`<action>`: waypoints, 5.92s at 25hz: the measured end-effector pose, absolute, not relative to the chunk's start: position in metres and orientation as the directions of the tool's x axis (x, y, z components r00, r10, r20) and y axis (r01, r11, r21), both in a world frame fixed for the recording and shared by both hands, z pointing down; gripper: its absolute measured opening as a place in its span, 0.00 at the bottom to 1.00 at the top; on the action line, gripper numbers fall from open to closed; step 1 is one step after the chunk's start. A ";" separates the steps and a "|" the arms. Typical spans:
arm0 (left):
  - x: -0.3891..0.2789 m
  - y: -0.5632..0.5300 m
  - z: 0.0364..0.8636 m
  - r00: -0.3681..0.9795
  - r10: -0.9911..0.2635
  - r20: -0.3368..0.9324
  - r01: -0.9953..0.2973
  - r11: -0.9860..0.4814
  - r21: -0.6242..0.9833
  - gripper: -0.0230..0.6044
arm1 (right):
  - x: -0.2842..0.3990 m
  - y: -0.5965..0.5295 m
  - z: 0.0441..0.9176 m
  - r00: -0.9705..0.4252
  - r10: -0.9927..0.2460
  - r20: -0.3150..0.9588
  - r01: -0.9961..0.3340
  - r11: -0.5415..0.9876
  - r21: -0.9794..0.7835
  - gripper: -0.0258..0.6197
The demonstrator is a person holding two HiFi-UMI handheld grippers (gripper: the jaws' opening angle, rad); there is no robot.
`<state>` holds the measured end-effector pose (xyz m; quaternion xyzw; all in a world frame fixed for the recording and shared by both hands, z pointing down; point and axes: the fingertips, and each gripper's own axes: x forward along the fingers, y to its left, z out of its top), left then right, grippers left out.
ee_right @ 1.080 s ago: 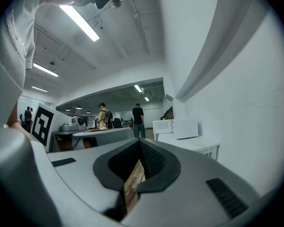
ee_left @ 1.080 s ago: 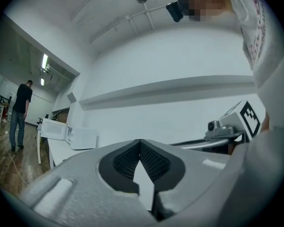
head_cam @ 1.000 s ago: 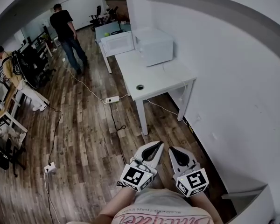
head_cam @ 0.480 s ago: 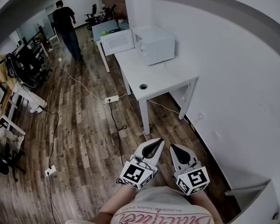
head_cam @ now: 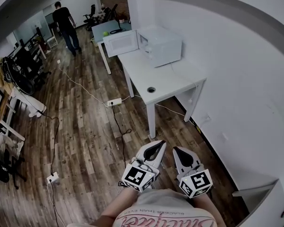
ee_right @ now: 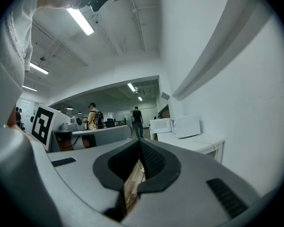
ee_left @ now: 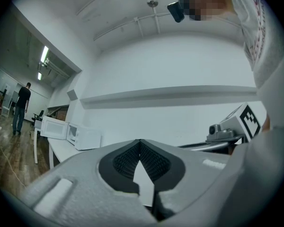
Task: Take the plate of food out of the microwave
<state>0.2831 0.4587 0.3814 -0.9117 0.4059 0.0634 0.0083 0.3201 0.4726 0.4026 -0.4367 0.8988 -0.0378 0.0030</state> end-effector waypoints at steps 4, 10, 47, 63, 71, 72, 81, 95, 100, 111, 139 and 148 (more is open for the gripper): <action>0.257 0.452 0.383 0.657 -0.744 -0.123 -0.746 -0.665 0.039 0.04 | 0.298 0.466 0.403 -0.610 -0.792 0.030 -0.791 0.607 -0.078 0.06; 0.221 0.446 0.388 0.646 -0.753 -0.123 -0.755 -0.654 0.038 0.04 | 0.260 0.459 0.409 -0.627 -0.778 0.048 -0.779 0.623 -0.078 0.06; 0.238 0.387 0.383 0.556 -0.825 -0.103 -0.826 -0.562 0.037 0.04 | 0.276 0.397 0.406 -0.709 -0.703 0.062 -0.704 0.699 -0.127 0.06; 0.240 0.361 0.400 0.569 -0.819 -0.080 -0.818 -0.573 0.049 0.04 | 0.269 0.368 0.411 -0.719 -0.693 0.042 -0.690 0.706 -0.161 0.06; 0.188 0.339 0.400 0.590 -0.804 -0.074 -0.804 -0.593 0.032 0.04 | 0.220 0.342 0.406 -0.692 -0.721 0.015 -0.713 0.680 -0.172 0.06; 0.180 0.336 0.400 0.593 -0.802 -0.073 -0.803 -0.596 0.031 0.04 | 0.213 0.340 0.406 -0.687 -0.726 0.016 -0.717 0.675 -0.172 0.06; 0.126 0.319 0.399 0.628 -0.775 -0.067 -0.776 -0.631 0.029 0.04 | 0.159 0.323 0.413 -0.651 -0.758 0.038 -0.749 0.634 -0.190 0.06; 0.052 0.297 0.395 0.670 -0.736 -0.098 -0.736 -0.675 0.041 0.04 | 0.091 0.305 0.414 -0.590 -0.805 0.053 -0.800 0.575 -0.174 0.06; 0.031 0.292 0.392 0.681 -0.724 -0.110 -0.723 -0.689 0.049 0.04 | 0.073 0.301 0.413 -0.556 -0.829 0.060 -0.825 0.541 -0.165 0.06; -0.019 0.290 0.398 0.720 -0.688 -0.093 -0.686 -0.725 0.055 0.04 | 0.021 0.302 0.419 -0.515 -0.854 0.073 -0.849 0.496 -0.183 0.06; -0.036 0.248 0.398 0.699 -0.709 -0.097 -0.703 -0.705 0.087 0.04 | 0.002 0.259 0.411 -0.540 -0.838 0.083 -0.838 0.525 -0.147 0.06; -0.007 0.218 0.387 0.662 -0.742 -0.106 -0.737 -0.670 0.086 0.04 | 0.037 0.234 0.405 -0.564 -0.822 0.084 -0.822 0.549 -0.153 0.06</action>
